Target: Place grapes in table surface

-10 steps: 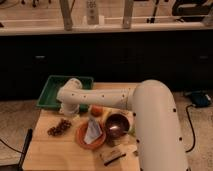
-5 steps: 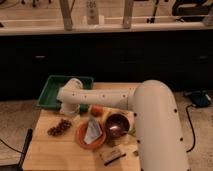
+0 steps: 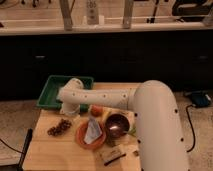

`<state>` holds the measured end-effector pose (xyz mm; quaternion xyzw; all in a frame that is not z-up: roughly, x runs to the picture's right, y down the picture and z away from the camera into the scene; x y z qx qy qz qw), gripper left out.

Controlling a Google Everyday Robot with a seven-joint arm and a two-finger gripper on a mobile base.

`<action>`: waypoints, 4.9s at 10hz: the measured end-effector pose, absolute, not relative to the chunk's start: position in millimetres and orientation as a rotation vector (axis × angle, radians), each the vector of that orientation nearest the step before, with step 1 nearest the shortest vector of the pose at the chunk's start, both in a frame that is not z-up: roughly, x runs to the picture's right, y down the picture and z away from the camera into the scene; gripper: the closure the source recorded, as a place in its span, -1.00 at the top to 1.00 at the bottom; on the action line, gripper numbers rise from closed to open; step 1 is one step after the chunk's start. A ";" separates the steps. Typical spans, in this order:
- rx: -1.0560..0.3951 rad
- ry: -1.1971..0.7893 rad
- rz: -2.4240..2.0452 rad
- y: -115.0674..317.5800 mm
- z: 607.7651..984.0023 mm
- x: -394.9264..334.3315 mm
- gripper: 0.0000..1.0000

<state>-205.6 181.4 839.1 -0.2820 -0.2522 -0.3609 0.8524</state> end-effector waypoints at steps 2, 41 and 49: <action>-0.595 -0.533 -0.760 181.7 839.0 -205.2 0.60; -0.634 -0.609 -0.848 196.2 841.7 -237.5 0.60; -0.646 -0.646 -0.882 212.4 846.1 -246.4 -0.82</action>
